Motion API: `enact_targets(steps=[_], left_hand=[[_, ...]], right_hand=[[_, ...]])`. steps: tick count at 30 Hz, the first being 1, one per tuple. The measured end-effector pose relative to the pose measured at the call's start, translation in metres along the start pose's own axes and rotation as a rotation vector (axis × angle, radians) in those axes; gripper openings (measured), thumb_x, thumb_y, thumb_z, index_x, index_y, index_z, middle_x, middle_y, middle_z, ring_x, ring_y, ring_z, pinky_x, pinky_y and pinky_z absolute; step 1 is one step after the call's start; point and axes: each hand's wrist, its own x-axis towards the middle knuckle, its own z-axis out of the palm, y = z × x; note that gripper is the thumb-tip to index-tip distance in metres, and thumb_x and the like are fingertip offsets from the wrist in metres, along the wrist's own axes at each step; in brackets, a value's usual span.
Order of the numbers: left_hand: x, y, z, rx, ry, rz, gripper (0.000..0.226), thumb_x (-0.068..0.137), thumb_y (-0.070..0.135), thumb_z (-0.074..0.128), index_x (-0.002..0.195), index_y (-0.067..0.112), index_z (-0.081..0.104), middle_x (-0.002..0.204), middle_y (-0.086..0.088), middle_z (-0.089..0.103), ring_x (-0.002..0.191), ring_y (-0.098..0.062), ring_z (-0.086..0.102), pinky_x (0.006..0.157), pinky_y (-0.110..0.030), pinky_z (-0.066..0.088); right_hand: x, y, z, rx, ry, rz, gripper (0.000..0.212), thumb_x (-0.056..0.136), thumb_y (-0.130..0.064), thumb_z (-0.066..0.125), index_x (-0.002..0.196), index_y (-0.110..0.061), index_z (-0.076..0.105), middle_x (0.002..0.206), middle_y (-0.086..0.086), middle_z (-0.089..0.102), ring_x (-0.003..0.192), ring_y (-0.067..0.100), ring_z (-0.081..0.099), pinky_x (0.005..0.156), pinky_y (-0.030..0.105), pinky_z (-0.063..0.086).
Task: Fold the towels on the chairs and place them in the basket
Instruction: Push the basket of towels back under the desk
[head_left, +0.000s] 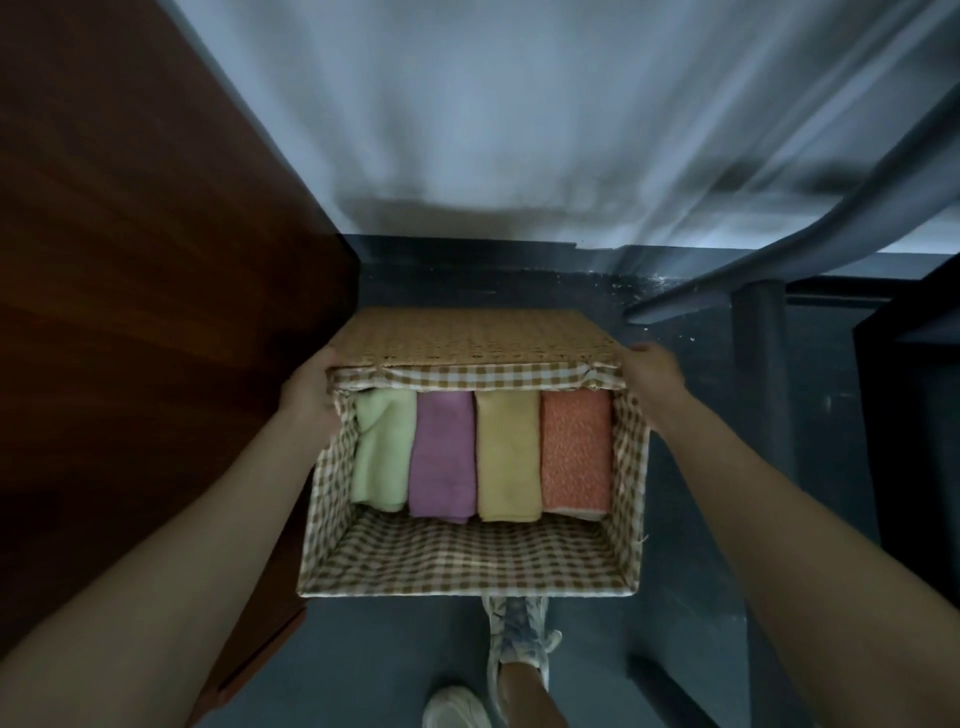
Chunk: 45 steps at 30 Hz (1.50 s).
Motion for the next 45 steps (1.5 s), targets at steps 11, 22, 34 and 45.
enact_targets(steps=[11,22,34,45], left_hand=[[-0.030,-0.021,-0.021,-0.198,0.030,0.100,0.026,0.084,-0.007,0.038,0.084,0.007,0.060,0.078,-0.006,0.068,0.070,-0.021,0.068,0.054,-0.026,0.056],[-0.034,-0.014,-0.033,-0.031,-0.015,0.225,0.033,0.088,-0.004,0.037,0.097,0.016,0.061,0.076,0.003,0.064,0.067,-0.010,0.054,0.044,-0.015,0.044],[-0.050,0.023,-0.002,-0.199,-0.047,0.310,0.059,0.097,0.060,0.019,0.130,0.023,0.052,0.136,-0.001,0.050,0.115,-0.016,0.051,0.103,-0.045,0.038],[-0.081,0.021,-0.031,-0.444,-0.096,0.200,0.031,0.093,0.019,0.043,0.118,0.005,0.054,0.130,-0.014,0.050,0.119,-0.031,0.050,0.098,-0.045,0.044]], right_hand=[[-0.032,-0.005,-0.013,0.180,-0.048,-0.053,0.044,0.077,-0.032,0.062,0.118,-0.018,0.057,0.107,-0.001,0.065,0.111,0.023,0.058,0.104,0.044,0.041],[-0.052,0.019,-0.016,0.530,-0.022,-0.102,0.047,0.083,0.012,0.058,0.122,-0.013,0.048,0.114,0.004,0.061,0.104,0.020,0.062,0.093,0.039,0.052],[-0.061,-0.016,-0.037,0.561,-0.173,-0.180,0.023,0.091,-0.028,0.050,0.107,-0.019,0.063,0.103,-0.003,0.068,0.094,0.014,0.064,0.079,0.031,0.049],[-0.100,-0.021,-0.058,1.141,-0.402,0.036,0.029,0.094,-0.041,0.046,0.088,-0.019,0.064,0.099,0.002,0.067,0.103,0.022,0.064,0.094,0.038,0.048]])
